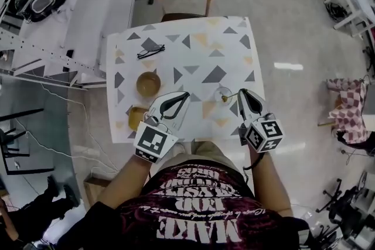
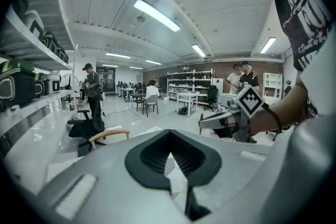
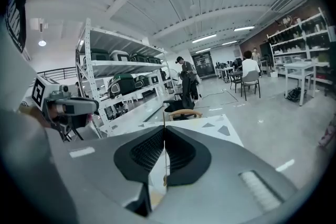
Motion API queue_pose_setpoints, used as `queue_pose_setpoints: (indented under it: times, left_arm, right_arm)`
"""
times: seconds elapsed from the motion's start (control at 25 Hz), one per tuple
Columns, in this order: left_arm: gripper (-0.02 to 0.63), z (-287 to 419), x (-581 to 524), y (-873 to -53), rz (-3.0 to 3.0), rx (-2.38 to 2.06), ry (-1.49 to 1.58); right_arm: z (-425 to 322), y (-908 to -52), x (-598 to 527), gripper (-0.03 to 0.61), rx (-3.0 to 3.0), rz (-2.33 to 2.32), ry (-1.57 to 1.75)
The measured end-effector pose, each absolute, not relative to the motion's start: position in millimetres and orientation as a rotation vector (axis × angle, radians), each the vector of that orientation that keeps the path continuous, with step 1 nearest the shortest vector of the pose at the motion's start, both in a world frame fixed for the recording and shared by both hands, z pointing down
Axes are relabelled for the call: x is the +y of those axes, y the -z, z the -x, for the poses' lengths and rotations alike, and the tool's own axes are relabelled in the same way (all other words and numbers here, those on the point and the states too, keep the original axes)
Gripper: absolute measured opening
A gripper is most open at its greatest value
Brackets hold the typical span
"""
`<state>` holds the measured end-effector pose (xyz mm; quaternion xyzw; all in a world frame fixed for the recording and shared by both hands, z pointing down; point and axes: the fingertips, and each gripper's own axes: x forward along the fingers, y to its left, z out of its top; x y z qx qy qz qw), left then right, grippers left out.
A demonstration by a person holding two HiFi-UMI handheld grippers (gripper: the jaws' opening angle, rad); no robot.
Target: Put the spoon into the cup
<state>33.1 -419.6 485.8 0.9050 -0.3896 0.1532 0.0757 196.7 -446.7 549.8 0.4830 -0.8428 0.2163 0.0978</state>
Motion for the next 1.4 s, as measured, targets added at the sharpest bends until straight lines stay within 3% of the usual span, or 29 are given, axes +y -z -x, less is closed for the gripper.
queue_pose_setpoints:
  times: [0.32, 0.8, 0.96, 1.2, 1.4]
  left_arm:
    - [0.000, -32.3, -425.4, -500.2, -2.647, -1.189, -0.494]
    - [0.000, -33.7, -400.0, -496.9, -2.635, -1.155, -0.504]
    - [0.000, -26.8, -388.9, -484.3, -2.663, -1.156, -0.479]
    - [0.000, -16.0, -370.5, -463.7, -2.711, -1.147, -0.430]
    - [0.000, -9.4, -352.1, -444.6, -2.756, -1.134, -0.387]
  right_arm:
    - [-195.8, -624.6, -463.0, 0.035, -2.412, -1.362, -0.748]
    - [-197.9, -665.7, -468.1, 0.038, -2.349, -1.392, -0.832]
    - [-201.1, -658.7, -459.2, 0.185, -2.335, -1.400, -0.823]
    - [-210.7, -621.0, -426.8, 0.251, -2.319, -1.470, -0.659]
    - [-215.5, -584.9, -393.1, 0.268, -2.321, -1.527, -0.548]
